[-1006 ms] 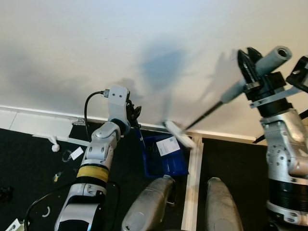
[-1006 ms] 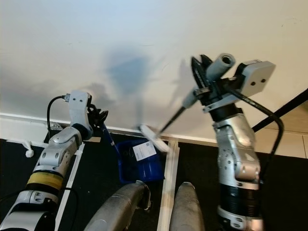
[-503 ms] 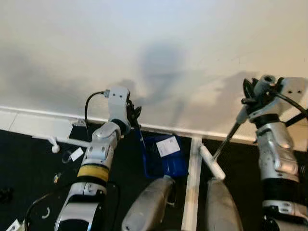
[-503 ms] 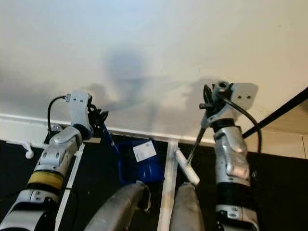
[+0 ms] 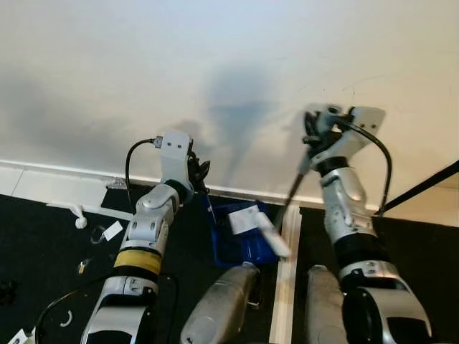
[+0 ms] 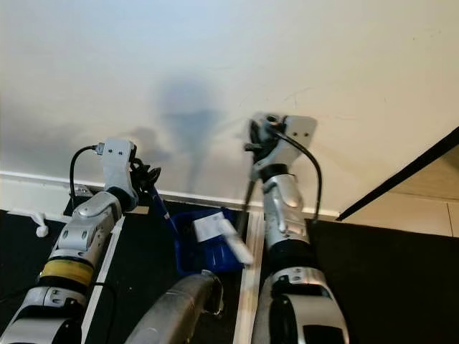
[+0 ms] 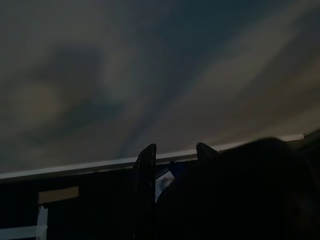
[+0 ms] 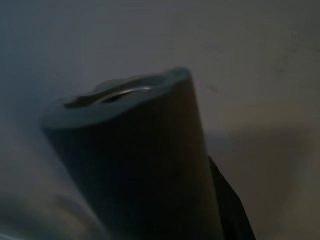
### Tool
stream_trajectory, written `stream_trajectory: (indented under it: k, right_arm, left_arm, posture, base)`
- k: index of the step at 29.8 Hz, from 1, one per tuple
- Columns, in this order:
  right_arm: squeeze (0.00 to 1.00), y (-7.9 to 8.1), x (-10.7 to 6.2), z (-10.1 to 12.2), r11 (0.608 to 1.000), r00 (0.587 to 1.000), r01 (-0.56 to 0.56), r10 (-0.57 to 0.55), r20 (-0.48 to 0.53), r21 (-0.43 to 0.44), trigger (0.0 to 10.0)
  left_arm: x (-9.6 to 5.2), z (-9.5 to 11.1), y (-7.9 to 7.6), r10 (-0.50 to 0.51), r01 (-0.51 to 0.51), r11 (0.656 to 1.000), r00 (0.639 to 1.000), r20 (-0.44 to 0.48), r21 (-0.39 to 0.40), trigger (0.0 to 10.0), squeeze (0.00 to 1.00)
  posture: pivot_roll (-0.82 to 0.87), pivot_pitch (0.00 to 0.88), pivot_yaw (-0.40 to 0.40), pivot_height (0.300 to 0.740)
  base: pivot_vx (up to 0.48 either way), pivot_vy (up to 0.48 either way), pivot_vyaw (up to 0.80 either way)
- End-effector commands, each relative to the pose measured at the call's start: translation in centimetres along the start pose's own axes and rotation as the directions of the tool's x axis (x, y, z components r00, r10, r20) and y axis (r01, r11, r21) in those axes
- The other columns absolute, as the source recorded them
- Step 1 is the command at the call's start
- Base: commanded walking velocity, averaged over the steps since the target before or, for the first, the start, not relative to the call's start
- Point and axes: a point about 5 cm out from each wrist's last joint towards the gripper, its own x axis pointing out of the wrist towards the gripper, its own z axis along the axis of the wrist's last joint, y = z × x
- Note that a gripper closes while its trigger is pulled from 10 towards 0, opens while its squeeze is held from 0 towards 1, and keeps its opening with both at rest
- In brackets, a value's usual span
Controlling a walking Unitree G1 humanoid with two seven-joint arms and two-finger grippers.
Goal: Sweep floor
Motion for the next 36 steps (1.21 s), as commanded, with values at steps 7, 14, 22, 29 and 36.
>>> stream_trajectory:
  k: [7, 14, 22, 29, 36]
  right_arm:
    - [0.0, -1.2, 0.1, 6.6, 0.997, 0.973, -0.009, 0.026, 0.227, -0.078, 10.0]
    - [0.0, -2.3, -2.1, 10.8, 0.981, 0.963, -0.048, 0.096, 0.253, -0.189, 10.0]
    - [0.0, -2.6, -3.9, 6.6, 0.984, 0.997, -0.011, 0.023, 0.067, -0.178, 10.0]
    - [0.0, -3.5, -3.7, 5.3, 0.971, 0.998, 0.057, -0.057, 0.007, -0.231, 10.0]
    - [0.0, -4.4, -2.7, 4.4, 0.957, 0.989, 0.133, -0.147, -0.033, -0.257, 10.0]
  left_arm:
    - [0.5, -0.7, -0.7, -0.07, 0.067, 0.994, 0.997, -0.03, -0.084, 10.0, 0.0]
    - [0.0, 1.6, 2.5, 0.044, -0.042, 0.992, 0.999, 0.016, -0.119, 10.0, 0.0]
    - [-1.9, 2.4, 7.1, 0.198, -0.191, 0.969, 0.98, 0.027, -0.157, 10.0, 0.0]
    - [-3.3, 2.8, 8.0, 0.221, -0.212, 0.964, 0.974, 0.041, -0.161, 10.0, 0.0]
    - [-5.8, 1.3, 5.7, 0.238, -0.234, 0.971, 0.969, 0.071, -0.056, 10.0, 0.0]
  posture:
    - [-0.03, 0.149, 0.102, 0.74]
    - [-0.05, 0.128, 0.104, 0.74]
    - [-0.05, 0.091, 0.105, 0.74]
    - [-0.05, 0.074, 0.102, 0.74]
    - [-0.04, 0.038, 0.073, 0.74]
  base:
    - [0.0, 0.0, 0.0]
    - [0.0, 0.0, 0.0]
    - [0.0, 0.0, 0.0]
    - [0.0, 0.0, 0.0]
    - [0.0, 0.0, 0.0]
